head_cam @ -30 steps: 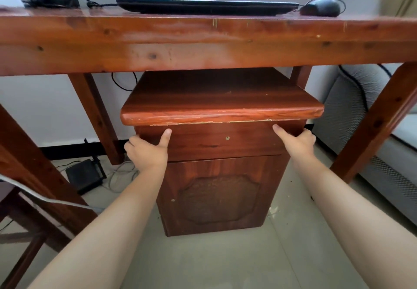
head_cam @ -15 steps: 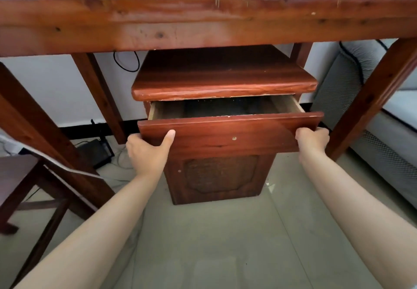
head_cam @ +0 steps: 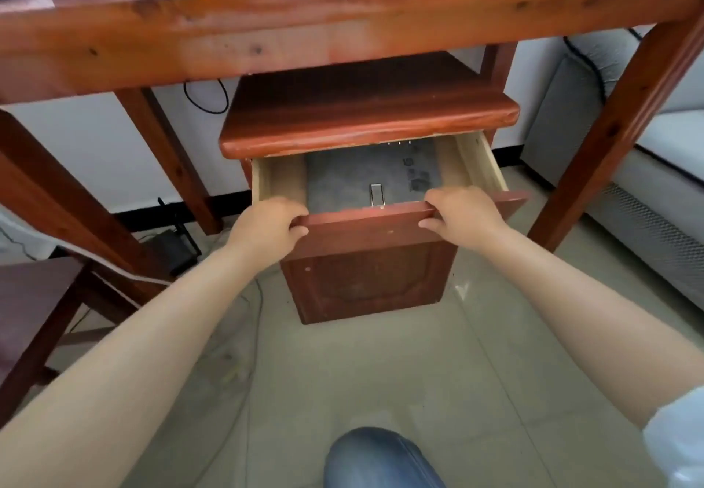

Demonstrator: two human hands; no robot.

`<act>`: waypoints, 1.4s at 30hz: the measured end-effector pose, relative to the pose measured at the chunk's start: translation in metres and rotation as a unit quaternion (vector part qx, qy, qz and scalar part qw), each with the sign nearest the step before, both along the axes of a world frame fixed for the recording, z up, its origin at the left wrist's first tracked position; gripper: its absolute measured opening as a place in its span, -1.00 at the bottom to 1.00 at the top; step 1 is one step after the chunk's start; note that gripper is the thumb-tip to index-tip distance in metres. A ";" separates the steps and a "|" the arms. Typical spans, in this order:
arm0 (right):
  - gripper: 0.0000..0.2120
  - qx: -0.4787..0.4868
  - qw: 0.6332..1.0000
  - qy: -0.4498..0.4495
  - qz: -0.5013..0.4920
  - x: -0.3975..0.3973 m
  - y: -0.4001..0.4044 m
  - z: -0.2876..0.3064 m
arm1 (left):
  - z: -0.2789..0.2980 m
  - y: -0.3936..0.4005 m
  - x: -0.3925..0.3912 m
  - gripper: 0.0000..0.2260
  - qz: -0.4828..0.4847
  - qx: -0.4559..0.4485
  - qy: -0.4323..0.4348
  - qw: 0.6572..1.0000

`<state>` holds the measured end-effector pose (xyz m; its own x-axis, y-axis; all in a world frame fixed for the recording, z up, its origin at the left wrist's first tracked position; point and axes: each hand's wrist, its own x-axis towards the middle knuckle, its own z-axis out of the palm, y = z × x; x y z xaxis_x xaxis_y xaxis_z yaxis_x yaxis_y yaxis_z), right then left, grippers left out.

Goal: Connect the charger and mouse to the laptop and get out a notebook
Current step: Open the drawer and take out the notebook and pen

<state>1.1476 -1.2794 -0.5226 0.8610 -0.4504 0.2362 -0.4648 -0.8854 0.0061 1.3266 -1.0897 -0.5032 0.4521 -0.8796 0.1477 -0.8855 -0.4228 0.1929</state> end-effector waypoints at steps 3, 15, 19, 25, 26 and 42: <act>-0.74 -0.016 1.000 0.015 0.019 -0.009 -0.003 -0.004 | 0.001 0.005 -0.001 -0.76 -0.018 0.034 0.007 0.999; -0.68 0.028 0.995 0.092 0.025 -0.025 0.007 -0.045 | -0.042 0.022 -0.008 -0.81 -0.069 0.073 0.069 0.993; -0.56 0.264 0.961 0.080 0.006 -0.010 0.005 -0.018 | -0.041 0.009 -0.004 -0.67 -0.028 0.032 0.151 0.988; -0.68 0.256 0.943 0.201 -0.070 0.030 0.003 -0.011 | -0.056 -0.005 -0.010 -0.70 0.063 -0.021 0.068 0.995; -0.68 0.250 0.940 0.224 -0.062 0.033 0.001 -0.012 | -0.057 -0.005 -0.010 -0.70 0.061 -0.030 0.072 0.995; -0.45 0.378 0.868 -0.038 -0.319 0.035 -0.036 -0.037 | -0.050 -0.063 -0.006 -0.63 0.155 0.045 0.260 0.952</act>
<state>1.1828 -1.3157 -0.5596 0.3749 -0.8806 -0.2897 -0.8354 -0.1854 -0.5174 1.3205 -1.1526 -0.5534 0.6835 -0.6907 -0.2360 -0.5102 -0.6833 0.5223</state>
